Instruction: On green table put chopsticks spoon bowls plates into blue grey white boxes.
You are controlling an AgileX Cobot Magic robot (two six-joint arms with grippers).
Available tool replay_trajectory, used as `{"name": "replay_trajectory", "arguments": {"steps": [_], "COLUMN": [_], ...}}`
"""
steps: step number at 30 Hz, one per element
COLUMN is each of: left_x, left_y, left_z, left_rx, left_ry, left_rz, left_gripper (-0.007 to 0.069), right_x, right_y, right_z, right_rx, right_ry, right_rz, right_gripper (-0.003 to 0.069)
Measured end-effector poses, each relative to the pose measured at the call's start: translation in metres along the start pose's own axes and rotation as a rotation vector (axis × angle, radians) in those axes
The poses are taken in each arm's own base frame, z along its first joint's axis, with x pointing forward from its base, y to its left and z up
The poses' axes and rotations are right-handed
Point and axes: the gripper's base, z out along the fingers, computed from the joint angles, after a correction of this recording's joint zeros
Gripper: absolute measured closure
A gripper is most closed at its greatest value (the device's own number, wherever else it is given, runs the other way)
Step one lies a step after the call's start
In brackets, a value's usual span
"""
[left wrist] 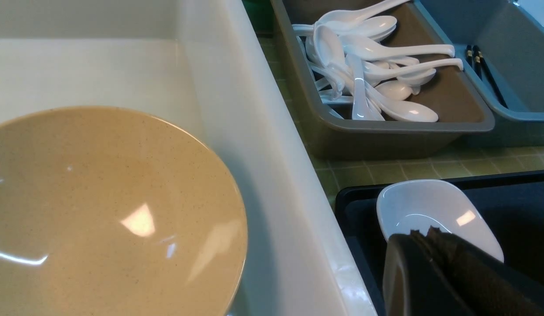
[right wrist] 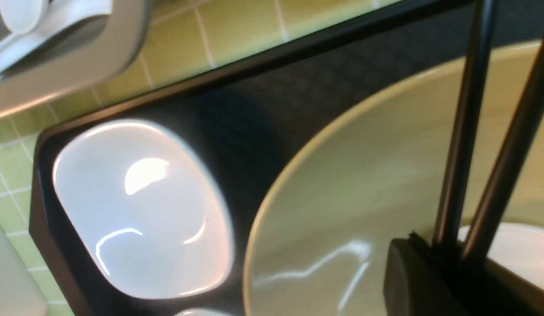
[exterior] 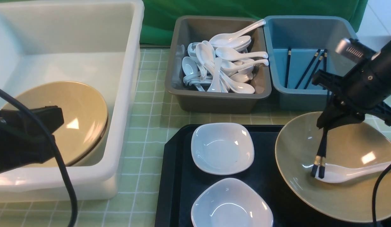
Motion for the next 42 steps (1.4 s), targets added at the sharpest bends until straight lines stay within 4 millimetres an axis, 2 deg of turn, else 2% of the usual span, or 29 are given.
{"name": "replay_trajectory", "arguments": {"steps": [4,10,19,25,26,29,34,37,40,42], "left_x": [0.000,0.000,0.002,0.005,0.005,0.006,0.007,0.007,0.007,0.007], "left_y": [-0.001,-0.001,-0.001,-0.001,-0.001,-0.001,-0.001,-0.001,-0.001,-0.001], "left_z": [0.000,0.000,0.000,0.000,0.000,0.000,0.000,0.000,0.000,0.000], "left_rx": [0.008,0.011,0.012,0.013,0.013,0.015,0.015,0.015,0.015,0.015], "left_ry": [0.000,0.001,0.023,0.052,0.053,0.069,0.075,0.077,0.077,0.074], "left_rz": [-0.012,-0.015,-0.018,-0.019,-0.020,-0.021,-0.021,-0.021,-0.021,-0.021], "left_gripper": [0.0627,0.0627,0.0627,0.0627,0.0627,0.0627,0.0627,0.0627,0.0627,0.0627], "right_x": [-0.005,-0.015,-0.056,-0.111,-0.114,-0.144,-0.182,-0.194,-0.205,-0.207], "right_y": [0.002,0.015,0.046,0.055,0.054,0.049,0.036,0.031,0.023,0.019], "right_z": [-0.007,-0.021,-0.027,-0.014,-0.014,-0.006,0.016,0.029,0.057,0.067], "right_rx": [-0.015,-0.065,-0.131,-0.217,-0.219,-0.238,-0.248,-0.248,-0.236,-0.228], "right_ry": [-0.022,-0.077,-0.125,-0.141,-0.144,-0.181,-0.217,-0.225,-0.214,-0.202], "right_rz": [0.003,0.018,-0.006,0.058,0.061,0.084,0.111,0.120,0.141,0.148], "right_gripper": [0.0596,0.0596,0.0596,0.0596,0.0596,0.0596,0.0596,0.0596,0.0596,0.0596]}}
